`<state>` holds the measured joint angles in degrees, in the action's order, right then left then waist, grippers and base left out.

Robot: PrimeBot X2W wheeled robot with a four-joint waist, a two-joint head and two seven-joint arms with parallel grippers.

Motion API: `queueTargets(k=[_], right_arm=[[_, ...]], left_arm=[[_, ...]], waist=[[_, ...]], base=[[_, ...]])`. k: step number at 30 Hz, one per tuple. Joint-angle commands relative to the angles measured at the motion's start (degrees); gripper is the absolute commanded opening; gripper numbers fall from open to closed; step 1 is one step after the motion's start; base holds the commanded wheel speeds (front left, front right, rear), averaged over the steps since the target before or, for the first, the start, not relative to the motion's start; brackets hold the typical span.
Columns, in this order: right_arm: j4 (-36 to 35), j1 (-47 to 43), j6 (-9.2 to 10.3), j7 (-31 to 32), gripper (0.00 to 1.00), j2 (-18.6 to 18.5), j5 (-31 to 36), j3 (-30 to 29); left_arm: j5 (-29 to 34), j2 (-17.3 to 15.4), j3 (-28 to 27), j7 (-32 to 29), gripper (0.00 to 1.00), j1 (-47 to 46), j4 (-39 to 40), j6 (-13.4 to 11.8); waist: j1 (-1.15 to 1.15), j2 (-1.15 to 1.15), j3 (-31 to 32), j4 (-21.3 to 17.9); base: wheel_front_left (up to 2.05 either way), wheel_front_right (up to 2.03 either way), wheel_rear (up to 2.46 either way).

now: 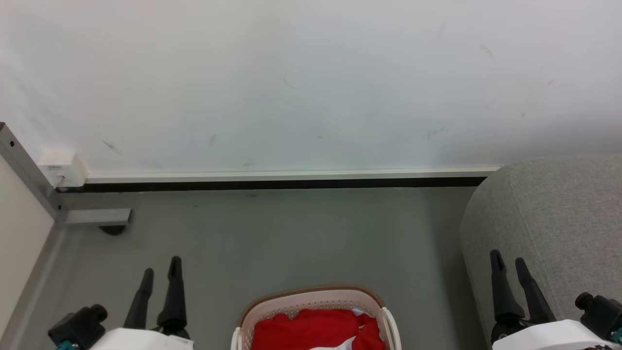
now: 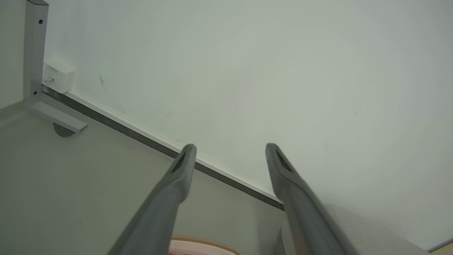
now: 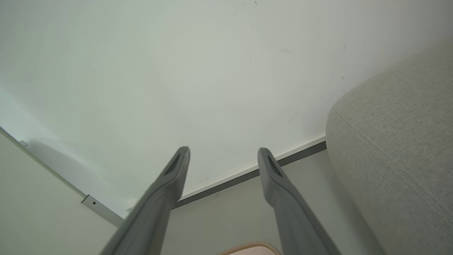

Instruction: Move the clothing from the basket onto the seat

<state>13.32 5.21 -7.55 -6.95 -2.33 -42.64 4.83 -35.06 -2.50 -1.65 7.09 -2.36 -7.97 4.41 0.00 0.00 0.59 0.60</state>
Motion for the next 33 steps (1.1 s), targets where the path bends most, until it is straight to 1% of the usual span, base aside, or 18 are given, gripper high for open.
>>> queueTargets(k=[1, 13, 33], right_arm=[[-0.30, 1.21, 0.06, -0.57, 1.00, -0.65, 1.84, 0.12], [-0.03, 1.10, 0.07, -2.43, 1.00, -0.69, 10.67, 0.64], [0.66, 1.52, 0.09, -5.03, 1.00, -0.72, 20.12, 1.76]], left_arm=[[2.33, -0.61, -0.04, 0.43, 1.00, -0.21, 0.42, -0.24], [10.31, -1.12, 0.82, 2.33, 1.00, -0.21, -0.06, -1.41], [20.41, -1.24, 1.90, 4.91, 1.00, 0.45, 0.32, -2.48]], waist=[[0.00, 0.00, 0.03, 0.00], [0.00, 0.00, 0.13, 0.11], [0.00, 0.00, 0.39, 0.29]], base=[[0.00, 0.00, 0.00], [0.00, 0.00, 0.00], [0.00, 0.00, 0.00]])
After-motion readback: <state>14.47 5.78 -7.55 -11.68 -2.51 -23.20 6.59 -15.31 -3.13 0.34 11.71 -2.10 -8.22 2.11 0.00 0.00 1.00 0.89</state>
